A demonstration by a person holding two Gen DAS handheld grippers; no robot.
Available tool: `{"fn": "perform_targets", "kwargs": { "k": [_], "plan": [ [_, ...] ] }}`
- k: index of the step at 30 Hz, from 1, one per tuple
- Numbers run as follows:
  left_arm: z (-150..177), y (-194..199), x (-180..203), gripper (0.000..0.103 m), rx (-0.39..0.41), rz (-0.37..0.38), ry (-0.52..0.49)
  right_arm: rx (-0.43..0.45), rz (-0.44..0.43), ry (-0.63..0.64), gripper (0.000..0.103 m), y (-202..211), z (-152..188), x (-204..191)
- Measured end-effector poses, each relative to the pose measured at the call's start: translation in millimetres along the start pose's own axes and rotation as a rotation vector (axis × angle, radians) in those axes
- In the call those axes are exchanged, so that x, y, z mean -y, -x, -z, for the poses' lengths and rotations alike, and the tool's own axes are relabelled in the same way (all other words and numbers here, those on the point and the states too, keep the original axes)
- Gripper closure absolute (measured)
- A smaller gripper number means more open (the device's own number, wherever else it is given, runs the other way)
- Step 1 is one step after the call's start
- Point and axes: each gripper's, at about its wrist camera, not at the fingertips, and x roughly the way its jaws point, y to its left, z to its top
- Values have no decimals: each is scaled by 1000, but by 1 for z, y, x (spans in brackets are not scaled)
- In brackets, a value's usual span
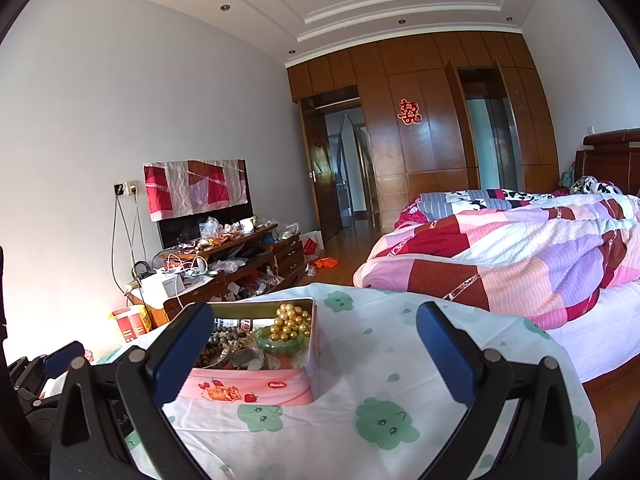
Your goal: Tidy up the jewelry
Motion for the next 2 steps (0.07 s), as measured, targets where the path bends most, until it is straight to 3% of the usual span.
{"fn": "perform_targets", "kwargs": {
  "k": [2],
  "plan": [
    [0,-1,0,29,-6,-3,0,-1,1,-1,0,0,0,1]
  ]
}}
